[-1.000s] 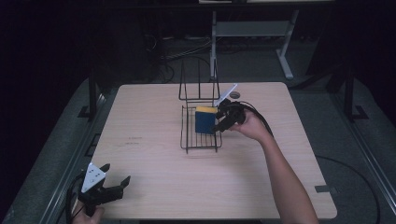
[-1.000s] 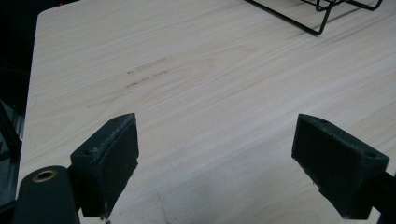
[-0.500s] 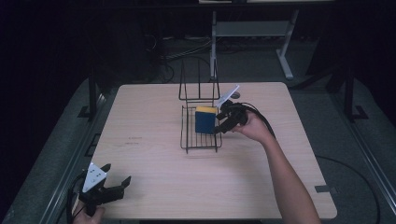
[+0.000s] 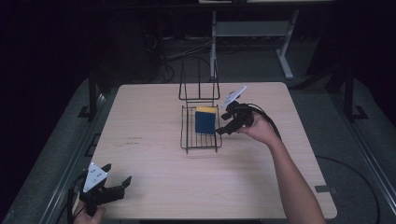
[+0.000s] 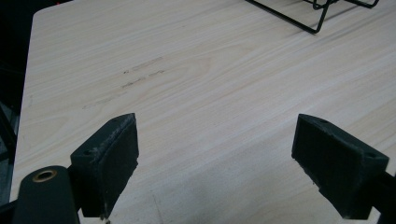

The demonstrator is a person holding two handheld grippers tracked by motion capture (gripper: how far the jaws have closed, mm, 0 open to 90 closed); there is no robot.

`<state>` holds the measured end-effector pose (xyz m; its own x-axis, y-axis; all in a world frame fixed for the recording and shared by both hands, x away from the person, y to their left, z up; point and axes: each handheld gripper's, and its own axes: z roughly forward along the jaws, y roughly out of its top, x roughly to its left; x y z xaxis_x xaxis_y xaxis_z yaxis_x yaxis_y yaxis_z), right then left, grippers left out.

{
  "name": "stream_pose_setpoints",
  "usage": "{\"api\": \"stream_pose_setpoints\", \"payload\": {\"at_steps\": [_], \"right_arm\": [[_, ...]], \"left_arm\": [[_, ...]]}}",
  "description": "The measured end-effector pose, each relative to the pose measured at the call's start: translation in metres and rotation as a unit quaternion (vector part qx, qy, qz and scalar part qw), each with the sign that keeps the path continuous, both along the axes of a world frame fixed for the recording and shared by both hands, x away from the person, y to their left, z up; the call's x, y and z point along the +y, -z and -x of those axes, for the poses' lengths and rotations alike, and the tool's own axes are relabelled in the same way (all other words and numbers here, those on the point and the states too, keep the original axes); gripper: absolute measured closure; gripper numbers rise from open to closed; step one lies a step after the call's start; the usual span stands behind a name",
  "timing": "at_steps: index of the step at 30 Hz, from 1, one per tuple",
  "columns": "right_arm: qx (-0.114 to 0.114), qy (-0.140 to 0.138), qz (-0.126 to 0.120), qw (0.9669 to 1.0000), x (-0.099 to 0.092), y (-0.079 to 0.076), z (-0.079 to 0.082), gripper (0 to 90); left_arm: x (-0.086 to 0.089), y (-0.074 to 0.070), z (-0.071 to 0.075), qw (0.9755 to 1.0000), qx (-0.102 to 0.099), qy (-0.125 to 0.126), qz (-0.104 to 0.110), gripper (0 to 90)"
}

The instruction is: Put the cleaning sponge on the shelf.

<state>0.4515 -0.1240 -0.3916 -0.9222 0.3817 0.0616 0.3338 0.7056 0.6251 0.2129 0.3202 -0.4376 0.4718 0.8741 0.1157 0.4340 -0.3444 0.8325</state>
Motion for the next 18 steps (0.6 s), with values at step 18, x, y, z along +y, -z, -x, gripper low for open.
{"api": "stream_pose_setpoints", "payload": {"at_steps": [18], "right_arm": [[-0.004,0.015,0.003,0.9999,-0.015,0.001,0.015,19.9]], "left_arm": [[-0.002,0.000,-0.001,1.0000,-0.003,0.002,-0.005,14.1]]}}
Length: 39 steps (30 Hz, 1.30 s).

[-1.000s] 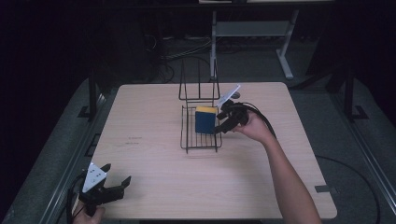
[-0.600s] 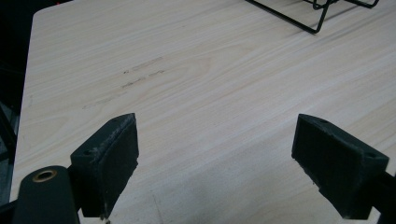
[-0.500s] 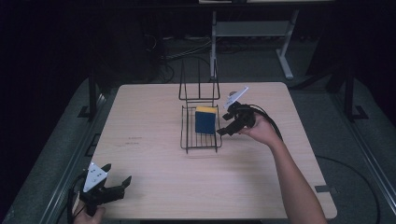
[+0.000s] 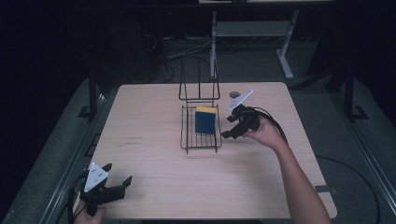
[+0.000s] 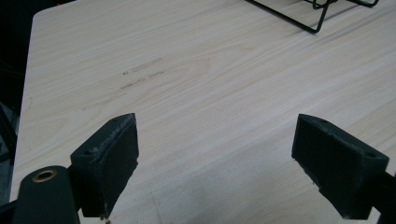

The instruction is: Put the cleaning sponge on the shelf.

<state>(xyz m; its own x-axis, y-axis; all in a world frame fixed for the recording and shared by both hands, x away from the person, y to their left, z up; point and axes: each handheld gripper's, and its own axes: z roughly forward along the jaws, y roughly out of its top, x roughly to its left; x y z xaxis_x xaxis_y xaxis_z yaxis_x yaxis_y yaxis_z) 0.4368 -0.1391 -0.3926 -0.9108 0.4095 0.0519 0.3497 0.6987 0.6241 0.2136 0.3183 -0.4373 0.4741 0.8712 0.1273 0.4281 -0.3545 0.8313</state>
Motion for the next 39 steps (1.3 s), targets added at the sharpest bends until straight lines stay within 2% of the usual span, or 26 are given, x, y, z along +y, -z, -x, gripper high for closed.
{"api": "stream_pose_setpoints", "payload": {"at_steps": [2,6,9,18,23,39], "right_arm": [[0.001,0.001,0.001,1.0000,-0.002,0.001,0.002,19.9],[0.016,-0.001,0.010,0.9998,-0.004,0.005,0.005,19.0],[0.008,0.002,0.010,0.9999,-0.006,0.005,0.008,19.1],[0.013,0.008,0.007,0.9999,-0.014,0.007,0.013,19.4],[0.018,0.007,0.016,0.9997,-0.016,0.010,0.014,19.1],[0.021,0.001,0.019,0.9996,-0.018,0.006,0.020,20.2]], "left_arm": [[-0.001,0.000,0.000,1.0000,0.001,0.000,0.000,14.1],[0.000,0.000,0.001,1.0000,0.002,0.001,0.000,14.1],[0.001,0.000,0.002,1.0000,0.003,0.002,0.000,14.1],[0.000,0.000,0.001,1.0000,0.000,0.002,-0.001,14.1],[-0.001,0.000,0.001,1.0000,0.001,0.002,0.000,14.1],[0.000,0.000,0.001,1.0000,-0.001,0.003,-0.001,14.1]]}}
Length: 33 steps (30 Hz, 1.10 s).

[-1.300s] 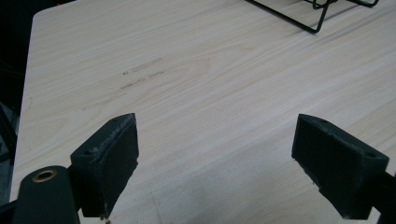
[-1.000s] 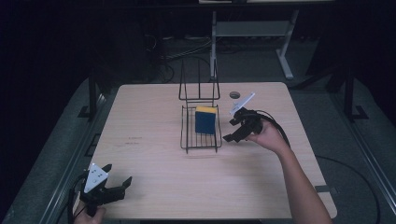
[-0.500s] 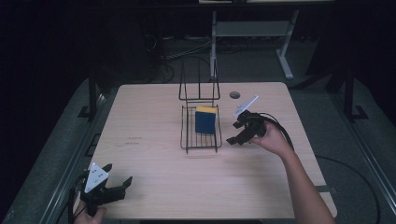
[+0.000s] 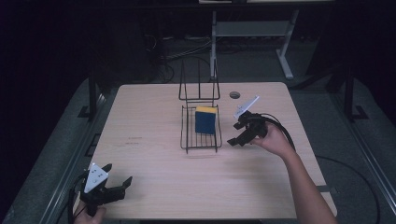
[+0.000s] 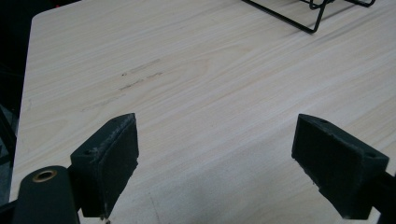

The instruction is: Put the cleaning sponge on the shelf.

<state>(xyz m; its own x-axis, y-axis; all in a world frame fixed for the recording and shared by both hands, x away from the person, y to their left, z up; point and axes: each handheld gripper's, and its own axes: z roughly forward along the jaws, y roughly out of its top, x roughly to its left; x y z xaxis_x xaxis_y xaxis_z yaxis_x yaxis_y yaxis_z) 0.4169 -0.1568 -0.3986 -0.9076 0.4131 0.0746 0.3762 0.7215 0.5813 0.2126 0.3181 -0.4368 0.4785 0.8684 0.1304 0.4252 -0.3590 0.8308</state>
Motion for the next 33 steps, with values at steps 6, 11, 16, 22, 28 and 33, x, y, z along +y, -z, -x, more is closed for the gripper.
{"api": "stream_pose_setpoints", "payload": {"at_steps": [6,11,16,22,28,33], "right_arm": [[-0.002,0.002,-0.005,1.0000,-0.004,0.002,0.004,20.2],[0.006,0.009,-0.006,0.9999,-0.010,0.006,0.007,20.1],[0.005,0.012,-0.010,0.9999,-0.014,0.008,0.011,20.2],[0.007,0.017,-0.012,0.9998,-0.020,0.013,0.015,20.4],[0.010,0.024,-0.013,0.9996,-0.028,0.019,0.021,20.4],[0.011,0.027,-0.016,0.9995,-0.033,0.021,0.025,20.4]], "left_arm": [[0.000,0.000,0.000,1.0000,0.000,0.000,0.000,14.1],[0.000,0.000,0.000,1.0000,0.001,0.001,0.000,14.1],[0.000,0.000,0.000,1.0000,0.000,0.000,0.001,14.1],[-0.001,0.000,0.000,1.0000,0.002,0.001,0.001,14.1],[-0.001,0.000,0.000,1.0000,0.003,0.000,-0.001,14.1],[-0.001,0.000,0.000,1.0000,0.003,0.000,0.000,14.1]]}}
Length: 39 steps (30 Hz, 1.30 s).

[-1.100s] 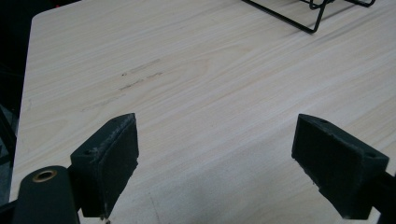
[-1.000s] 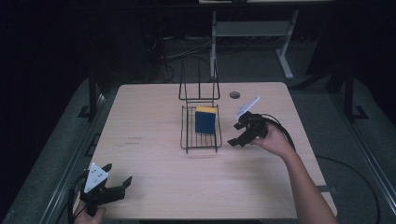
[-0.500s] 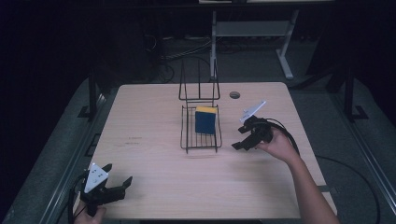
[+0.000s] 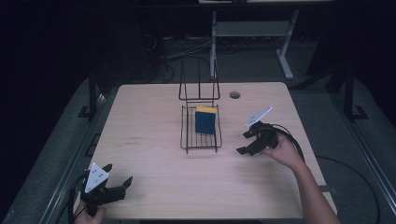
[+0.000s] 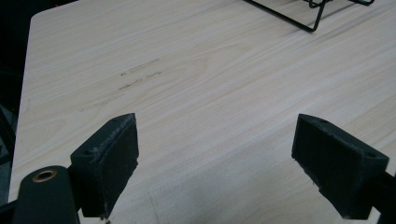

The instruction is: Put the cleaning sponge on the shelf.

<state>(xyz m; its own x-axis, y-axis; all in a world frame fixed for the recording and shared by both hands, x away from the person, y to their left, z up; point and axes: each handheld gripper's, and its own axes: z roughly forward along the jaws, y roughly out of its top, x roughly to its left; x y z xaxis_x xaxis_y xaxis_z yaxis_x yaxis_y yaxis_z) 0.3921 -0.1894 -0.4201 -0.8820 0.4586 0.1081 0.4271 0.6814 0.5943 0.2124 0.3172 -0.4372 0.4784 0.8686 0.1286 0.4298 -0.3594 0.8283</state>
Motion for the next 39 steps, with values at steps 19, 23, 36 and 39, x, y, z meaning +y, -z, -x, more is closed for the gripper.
{"api": "stream_pose_setpoints", "payload": {"at_steps": [19,23,36,39], "right_arm": [[0.001,0.005,-0.005,1.0000,-0.010,0.007,0.015,20.6],[0.004,0.006,-0.011,0.9999,-0.012,0.006,0.019,20.6],[-0.002,0.010,-0.013,0.9999,-0.021,0.008,0.029,20.5],[-0.002,0.014,-0.014,0.9998,-0.024,0.010,0.032,20.5]], "left_arm": [[0.000,0.000,0.000,1.0000,0.000,0.000,0.000,14.1],[0.000,0.000,0.000,1.0000,0.000,0.000,0.001,14.1],[-0.001,0.000,0.000,1.0000,0.000,0.000,0.000,14.1],[0.000,0.000,0.000,1.0000,0.000,-0.001,0.000,14.1]]}}
